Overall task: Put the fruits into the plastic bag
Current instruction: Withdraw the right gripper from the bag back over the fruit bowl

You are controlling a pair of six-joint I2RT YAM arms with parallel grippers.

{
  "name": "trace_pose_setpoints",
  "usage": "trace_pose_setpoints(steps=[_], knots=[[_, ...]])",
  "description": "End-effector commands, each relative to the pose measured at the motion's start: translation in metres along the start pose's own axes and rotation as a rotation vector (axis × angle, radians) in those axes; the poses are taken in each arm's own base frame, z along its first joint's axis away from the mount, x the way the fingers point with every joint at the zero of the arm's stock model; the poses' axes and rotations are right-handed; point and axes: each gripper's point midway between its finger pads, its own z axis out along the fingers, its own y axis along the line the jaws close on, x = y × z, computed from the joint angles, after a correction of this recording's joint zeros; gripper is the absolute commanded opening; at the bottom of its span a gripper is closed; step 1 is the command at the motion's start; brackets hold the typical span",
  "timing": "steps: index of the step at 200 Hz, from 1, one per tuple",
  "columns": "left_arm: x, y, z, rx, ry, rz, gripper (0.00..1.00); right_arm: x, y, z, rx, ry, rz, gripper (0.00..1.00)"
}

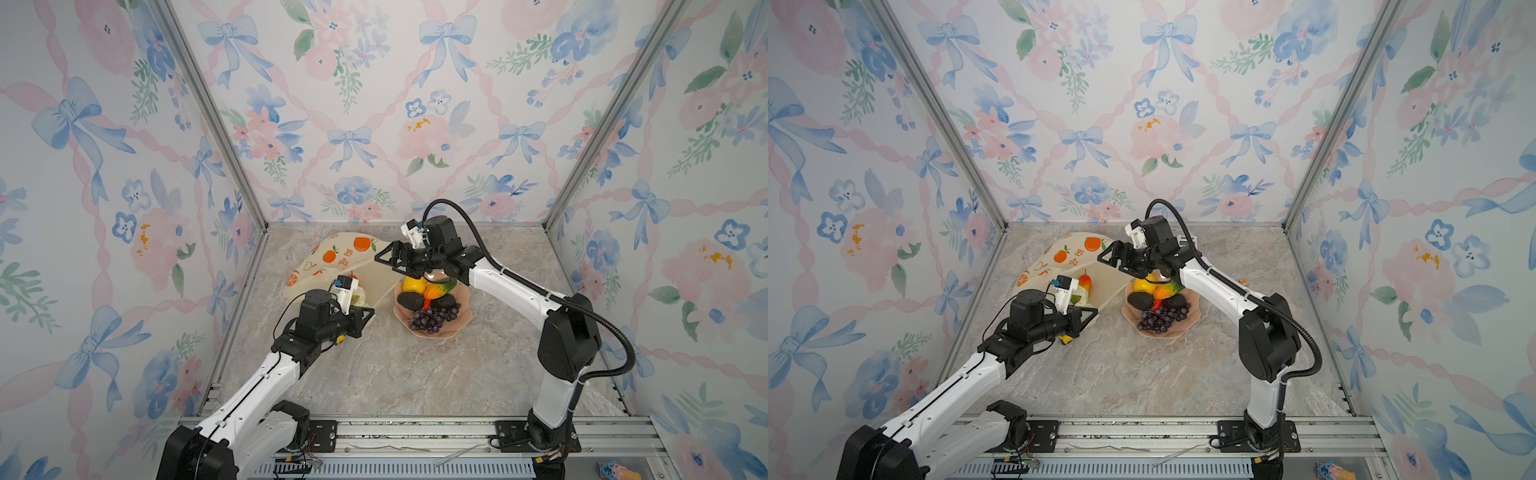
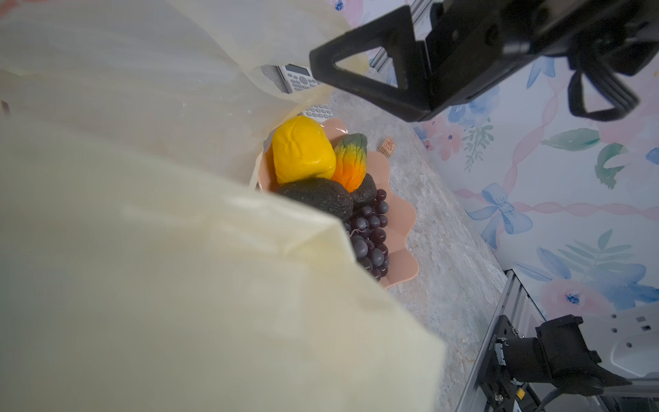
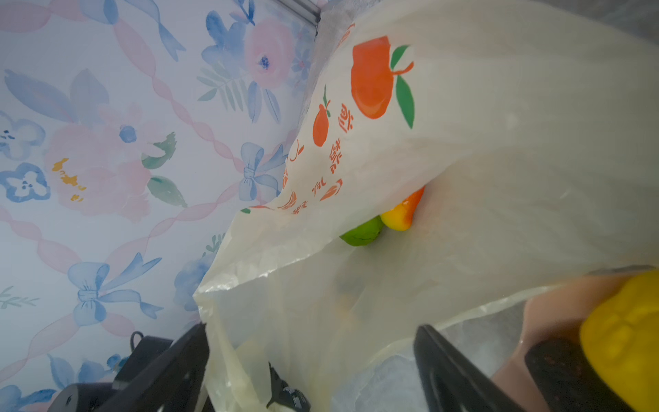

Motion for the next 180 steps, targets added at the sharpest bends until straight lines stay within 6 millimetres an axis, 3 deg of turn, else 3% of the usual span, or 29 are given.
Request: trace_pose_setpoints(steps=[1,31,82,102,142,180], knots=[[-0.011,-0.007,0.0,0.038,-0.022,0.021,0.0,0.008,0.036,-0.032,-0.067,-0.019,-0.067,0.93],[-0.011,-0.006,0.0,0.04,-0.022,0.017,0.0,0.025,0.034,-0.077,0.073,-0.031,-0.15,0.93],[-0.012,-0.005,-0.002,0.036,-0.03,0.015,0.0,0.046,-0.031,-0.158,0.585,-0.002,-0.312,1.0],[-0.013,-0.006,-0.003,0.036,-0.034,0.017,0.0,0.05,-0.062,-0.181,0.761,0.037,-0.312,0.96],[-0.013,-0.006,-0.006,0.033,-0.044,0.02,0.0,0.049,-0.107,-0.186,0.786,-0.013,-0.051,0.96],[-0.013,-0.005,-0.006,0.029,-0.043,0.019,0.0,0.04,-0.129,-0.162,0.614,-0.183,0.31,0.96]])
